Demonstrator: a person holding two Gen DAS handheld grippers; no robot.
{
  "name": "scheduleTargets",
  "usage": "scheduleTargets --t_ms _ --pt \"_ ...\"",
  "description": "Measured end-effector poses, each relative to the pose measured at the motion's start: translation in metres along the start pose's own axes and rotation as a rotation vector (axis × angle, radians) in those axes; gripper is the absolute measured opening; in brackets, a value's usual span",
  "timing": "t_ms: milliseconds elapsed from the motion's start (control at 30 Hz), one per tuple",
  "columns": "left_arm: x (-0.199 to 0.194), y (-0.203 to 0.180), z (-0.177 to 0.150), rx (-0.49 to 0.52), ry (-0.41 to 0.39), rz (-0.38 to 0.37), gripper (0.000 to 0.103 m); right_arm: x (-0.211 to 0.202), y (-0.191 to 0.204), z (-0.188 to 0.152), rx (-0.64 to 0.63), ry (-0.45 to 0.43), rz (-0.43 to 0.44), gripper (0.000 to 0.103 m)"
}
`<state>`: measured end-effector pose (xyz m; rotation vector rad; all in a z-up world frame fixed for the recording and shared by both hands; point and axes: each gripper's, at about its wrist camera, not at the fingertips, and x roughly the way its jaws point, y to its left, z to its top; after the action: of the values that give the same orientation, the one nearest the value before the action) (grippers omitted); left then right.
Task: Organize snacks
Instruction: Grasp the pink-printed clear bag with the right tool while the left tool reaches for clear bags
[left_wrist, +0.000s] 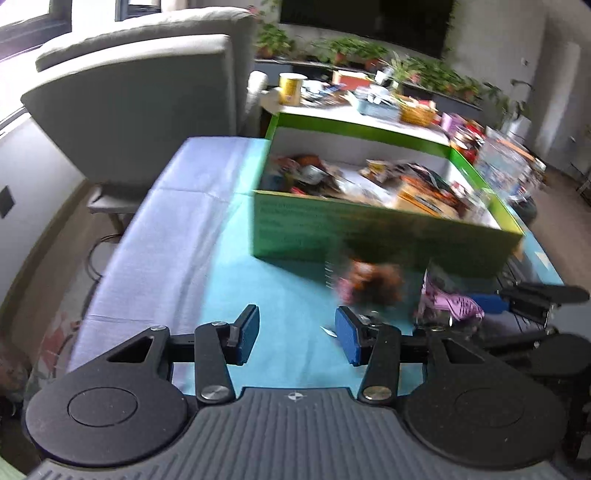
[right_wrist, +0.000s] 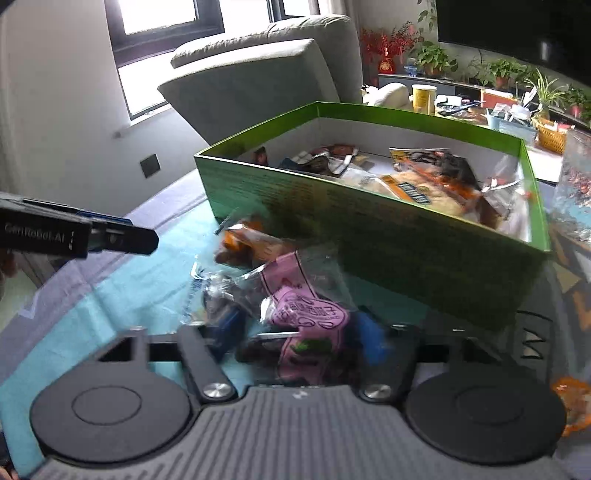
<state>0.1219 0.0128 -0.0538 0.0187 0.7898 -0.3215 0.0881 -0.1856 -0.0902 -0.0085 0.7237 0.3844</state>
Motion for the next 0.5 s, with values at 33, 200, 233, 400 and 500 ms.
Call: scheduleTargets --t_ms 33,200,233,400,500 --pt "0.003 -0.005 -0.002 0.006 0.007 -0.008 0.047 -0.002 -0.002 -0.001 0.003 0.002 -0.011 0.063" --pt "0.014 -0.022 -0.008 0.019 0.041 -0.024 0.051 -0.020 -0.012 -0.010 0.051 -0.008 -0.060 0.063" --pt "0.015 -0.025 -0.008 0.020 0.045 -0.023 0.052 -0.023 -0.014 -0.011 0.062 -0.013 -0.065 0.063" --pt "0.020 -0.035 -0.005 0.010 0.051 -0.015 0.057 -0.030 -0.018 -0.014 0.090 -0.025 -0.075 0.063" --pt "0.027 -0.039 -0.004 0.002 0.063 0.005 0.059 -0.028 -0.018 -0.014 0.100 -0.030 -0.069 0.063"
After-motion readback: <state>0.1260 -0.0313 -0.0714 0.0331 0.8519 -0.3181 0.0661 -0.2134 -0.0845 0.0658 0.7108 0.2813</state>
